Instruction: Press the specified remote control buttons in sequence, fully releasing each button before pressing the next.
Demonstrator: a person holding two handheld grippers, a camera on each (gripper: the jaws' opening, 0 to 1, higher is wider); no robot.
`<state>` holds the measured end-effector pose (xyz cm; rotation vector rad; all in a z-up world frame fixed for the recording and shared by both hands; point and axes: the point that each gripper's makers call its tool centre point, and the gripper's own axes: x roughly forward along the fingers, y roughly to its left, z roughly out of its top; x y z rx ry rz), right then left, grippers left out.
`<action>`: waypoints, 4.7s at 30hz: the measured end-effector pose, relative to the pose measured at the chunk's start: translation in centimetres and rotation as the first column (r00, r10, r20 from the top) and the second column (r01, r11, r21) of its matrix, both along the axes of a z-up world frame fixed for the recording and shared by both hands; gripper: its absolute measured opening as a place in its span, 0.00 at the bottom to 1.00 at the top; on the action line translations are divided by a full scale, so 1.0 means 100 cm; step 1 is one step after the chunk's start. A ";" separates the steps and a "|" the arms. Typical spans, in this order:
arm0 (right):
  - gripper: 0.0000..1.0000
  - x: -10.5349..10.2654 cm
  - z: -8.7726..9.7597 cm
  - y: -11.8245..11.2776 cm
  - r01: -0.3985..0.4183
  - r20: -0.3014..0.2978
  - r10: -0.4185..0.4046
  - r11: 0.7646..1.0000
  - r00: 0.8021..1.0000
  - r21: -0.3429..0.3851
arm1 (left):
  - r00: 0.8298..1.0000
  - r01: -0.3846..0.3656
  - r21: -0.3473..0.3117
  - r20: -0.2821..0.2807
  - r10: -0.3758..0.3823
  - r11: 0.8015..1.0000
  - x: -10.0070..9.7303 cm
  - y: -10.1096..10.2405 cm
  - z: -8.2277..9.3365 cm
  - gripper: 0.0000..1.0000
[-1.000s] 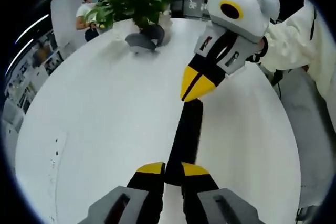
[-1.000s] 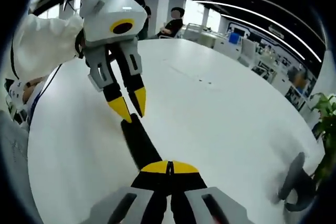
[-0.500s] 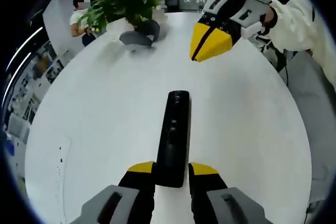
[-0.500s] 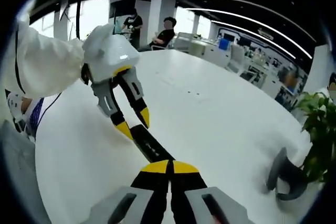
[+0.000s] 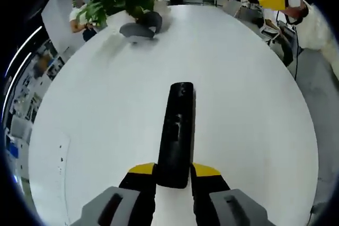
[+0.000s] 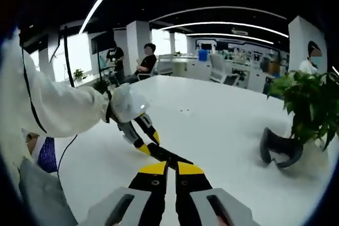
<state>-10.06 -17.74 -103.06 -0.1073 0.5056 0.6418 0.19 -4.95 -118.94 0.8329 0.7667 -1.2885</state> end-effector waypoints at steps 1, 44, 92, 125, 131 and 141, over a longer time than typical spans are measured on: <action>0.04 -0.003 0.002 -0.002 0.005 0.002 -0.005 1.000 1.000 0.003 | 0.999 -0.040 0.037 -0.015 0.041 0.998 0.001 0.007 -0.002 0.24; 0.45 -0.146 -0.055 -0.082 0.405 -0.145 -0.402 0.914 0.904 -0.011 | 0.993 -0.072 0.135 -0.084 0.084 0.988 0.032 0.003 -0.004 0.24; 0.45 -0.140 -0.071 -0.084 0.384 -0.063 -0.393 0.916 0.917 -0.114 | 0.871 -0.492 -0.152 -0.072 0.486 0.858 -0.009 0.035 0.061 0.64; 0.49 -0.133 -0.035 -0.094 0.454 0.109 -0.448 0.890 0.887 -0.035 | 0.607 -0.647 -0.559 0.034 0.794 0.519 -0.201 0.090 0.124 0.89; 0.61 -0.133 -0.032 -0.088 0.431 0.131 -0.423 0.902 0.897 -0.037 | 0.581 -0.668 -0.569 0.005 0.814 0.480 -0.233 0.088 0.118 0.93; 0.96 -0.133 -0.031 -0.082 0.416 0.150 -0.406 0.909 0.902 -0.042 | 0.493 -0.699 -0.581 0.032 0.870 0.417 -0.246 0.105 0.113 1.00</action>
